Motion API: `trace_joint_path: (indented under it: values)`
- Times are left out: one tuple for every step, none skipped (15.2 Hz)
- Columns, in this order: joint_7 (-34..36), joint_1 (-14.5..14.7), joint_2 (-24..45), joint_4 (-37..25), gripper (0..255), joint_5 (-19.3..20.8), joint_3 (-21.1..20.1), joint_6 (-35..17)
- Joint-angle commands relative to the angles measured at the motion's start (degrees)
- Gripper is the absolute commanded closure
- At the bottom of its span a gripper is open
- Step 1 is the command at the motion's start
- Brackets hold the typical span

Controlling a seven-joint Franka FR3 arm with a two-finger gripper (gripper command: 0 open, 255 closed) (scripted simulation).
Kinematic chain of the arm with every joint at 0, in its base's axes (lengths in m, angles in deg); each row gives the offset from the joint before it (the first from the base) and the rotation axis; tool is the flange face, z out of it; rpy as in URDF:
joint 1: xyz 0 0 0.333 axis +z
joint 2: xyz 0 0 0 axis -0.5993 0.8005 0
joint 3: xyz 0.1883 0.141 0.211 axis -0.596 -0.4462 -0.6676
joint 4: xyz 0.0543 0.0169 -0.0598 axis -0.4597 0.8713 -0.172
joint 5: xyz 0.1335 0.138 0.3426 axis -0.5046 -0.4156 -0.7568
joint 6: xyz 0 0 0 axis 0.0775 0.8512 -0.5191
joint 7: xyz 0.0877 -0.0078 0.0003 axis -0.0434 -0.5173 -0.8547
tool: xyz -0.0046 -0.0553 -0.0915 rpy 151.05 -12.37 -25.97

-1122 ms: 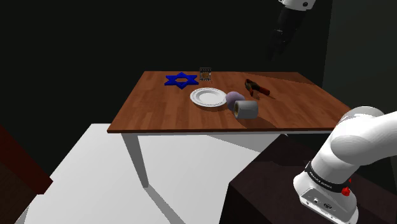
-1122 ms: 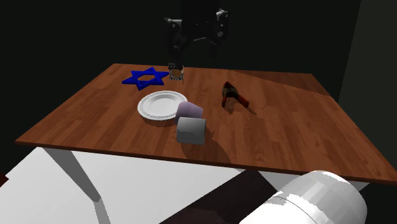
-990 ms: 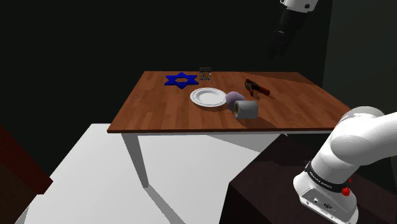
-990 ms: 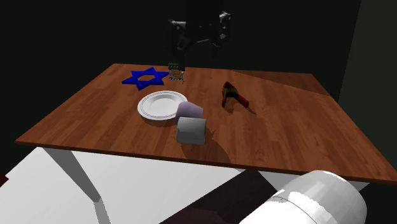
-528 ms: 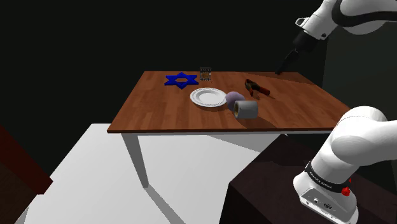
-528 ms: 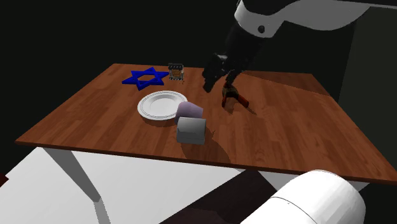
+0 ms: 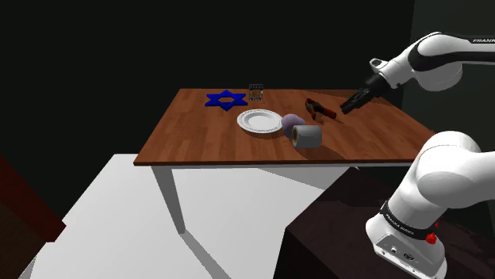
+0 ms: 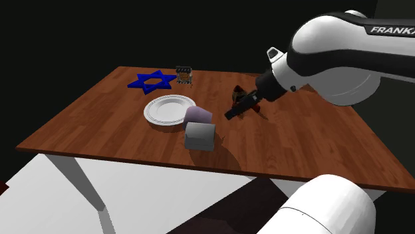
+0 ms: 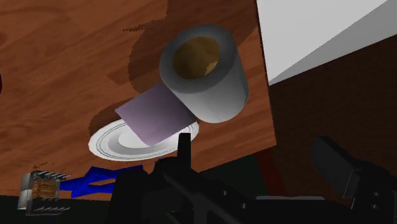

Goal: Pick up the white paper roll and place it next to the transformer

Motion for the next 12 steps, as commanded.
trace_joint_path:
  values:
    - [-8.1, 3.9, 1.5, 0.1, 0, -0.2, 9.2, -3.6]
    - [-11.8, 6.5, 2.1, -0.2, 0, -0.3, 13.9, -5.0]
    - [-15.5, 9.4, 2.5, -0.8, 0, -0.5, 18.5, -6.2]
    - [-19.1, 12.6, 2.7, -1.6, 0, -0.7, 23.3, -7.2]
    - [-22.5, 16.0, 2.5, -2.7, 0, -0.9, 28.1, -8.1]
    - [-25.8, 19.7, 2.0, -4.0, 0, -1.0, 32.7, -8.7]
    - [-28.9, 23.3, 1.2, -5.6, 0, -1.0, 37.2, -9.0]
    - [-31.8, 27.0, -0.1, -7.3, 0, -0.9, 41.5, -9.1]
    - [-34.5, 30.6, -1.7, -9.2, 0, -0.7, 45.5, -9.0]
    - [-37.1, 34.0, -3.6, -11.3, 0, -0.4, 49.1, -8.7]
    - [-39.4, 37.3, -5.8, -13.5, 0, -0.1, 52.4, -8.2]
    - [-40.1, 38.3, -6.7, -14.3, 0, 0.1, 53.5, -7.9]
